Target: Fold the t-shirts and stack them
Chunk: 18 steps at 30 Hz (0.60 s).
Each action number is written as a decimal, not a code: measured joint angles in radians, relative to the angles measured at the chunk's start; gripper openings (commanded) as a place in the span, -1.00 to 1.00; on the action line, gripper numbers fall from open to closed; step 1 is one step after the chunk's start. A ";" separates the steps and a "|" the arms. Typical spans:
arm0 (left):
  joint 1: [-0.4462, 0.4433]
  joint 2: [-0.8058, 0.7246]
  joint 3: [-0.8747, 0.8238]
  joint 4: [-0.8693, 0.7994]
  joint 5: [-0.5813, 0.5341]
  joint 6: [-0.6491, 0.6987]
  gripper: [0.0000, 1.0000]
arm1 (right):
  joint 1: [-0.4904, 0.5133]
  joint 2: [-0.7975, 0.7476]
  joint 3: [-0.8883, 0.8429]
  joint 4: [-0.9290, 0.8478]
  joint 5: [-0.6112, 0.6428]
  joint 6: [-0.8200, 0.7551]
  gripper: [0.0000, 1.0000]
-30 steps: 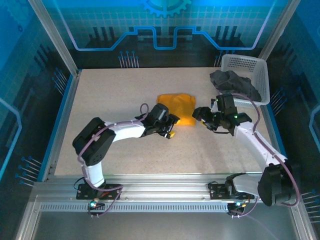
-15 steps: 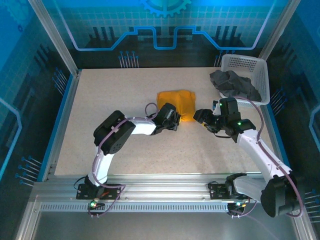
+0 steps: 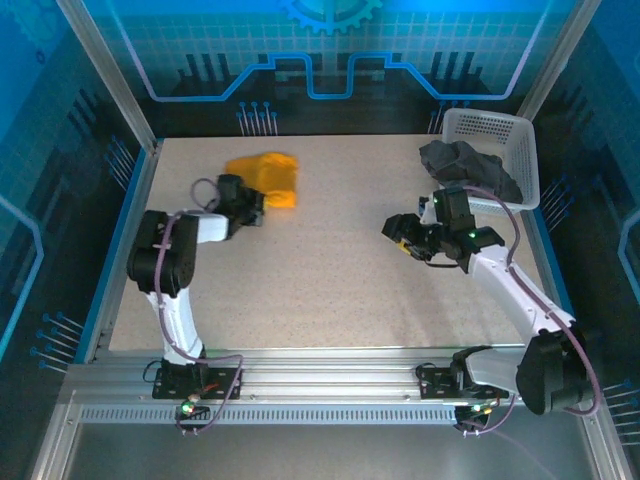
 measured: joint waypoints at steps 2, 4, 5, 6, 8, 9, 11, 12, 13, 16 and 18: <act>0.101 0.011 0.035 -0.029 0.060 0.076 -1.00 | 0.008 0.025 0.019 0.002 -0.008 -0.010 0.17; 0.178 0.052 0.110 -0.057 0.124 0.155 -1.00 | 0.014 0.047 0.032 0.009 -0.019 -0.015 0.16; 0.209 0.079 0.159 -0.076 0.155 0.197 -1.00 | 0.018 0.058 0.038 0.012 -0.026 -0.018 0.16; 0.235 0.102 0.201 -0.093 0.178 0.235 -1.00 | 0.021 0.068 0.043 0.016 -0.029 -0.021 0.16; 0.283 0.148 0.286 -0.140 0.229 0.319 -1.00 | 0.029 0.091 0.057 0.019 -0.037 -0.029 0.16; 0.299 0.164 0.315 -0.161 0.246 0.351 -1.00 | 0.033 0.100 0.063 0.023 -0.041 -0.031 0.16; 0.329 0.194 0.366 -0.210 0.278 0.419 -1.00 | 0.040 0.118 0.076 0.032 -0.051 -0.036 0.16; 0.340 0.203 0.381 -0.233 0.288 0.449 -1.00 | 0.045 0.127 0.083 0.035 -0.052 -0.037 0.16; 0.349 0.209 0.389 -0.255 0.292 0.476 -1.00 | 0.047 0.136 0.091 0.039 -0.054 -0.040 0.16; 0.368 0.216 0.393 -0.307 0.300 0.531 -0.87 | 0.053 0.163 0.113 0.047 -0.059 -0.040 0.16; 0.373 0.218 0.393 -0.322 0.307 0.543 -0.52 | 0.058 0.177 0.127 0.050 -0.063 -0.041 0.16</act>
